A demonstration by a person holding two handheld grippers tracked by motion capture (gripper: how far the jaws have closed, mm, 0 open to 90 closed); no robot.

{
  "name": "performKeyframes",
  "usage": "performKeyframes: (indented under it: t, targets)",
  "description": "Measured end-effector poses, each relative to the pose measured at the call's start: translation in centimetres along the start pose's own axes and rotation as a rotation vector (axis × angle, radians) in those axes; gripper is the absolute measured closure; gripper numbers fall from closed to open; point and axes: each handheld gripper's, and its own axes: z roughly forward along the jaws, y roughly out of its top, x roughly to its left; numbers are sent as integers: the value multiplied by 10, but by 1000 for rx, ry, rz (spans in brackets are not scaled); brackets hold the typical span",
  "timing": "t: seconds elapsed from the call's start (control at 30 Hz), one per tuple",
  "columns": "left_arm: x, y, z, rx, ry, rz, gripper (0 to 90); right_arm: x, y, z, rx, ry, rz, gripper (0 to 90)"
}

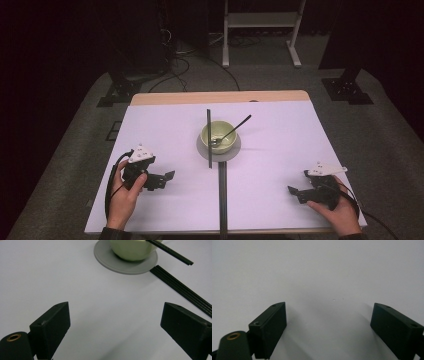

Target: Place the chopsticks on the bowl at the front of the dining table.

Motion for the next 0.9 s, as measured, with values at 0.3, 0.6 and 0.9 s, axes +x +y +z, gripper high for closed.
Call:
performKeyframes:
  t: [0.3,0.6,0.9]
  targets:
    - [-3,-16,-2,-12,11,-4,80,0,0,0,0,0,0,121]
    - [-2,-31,-3,-1,22,-12,80,0,0,0,0,0,0,121]
    - [0,-46,1,33,38,-17,80,0,0,0,0,-1,0,122]
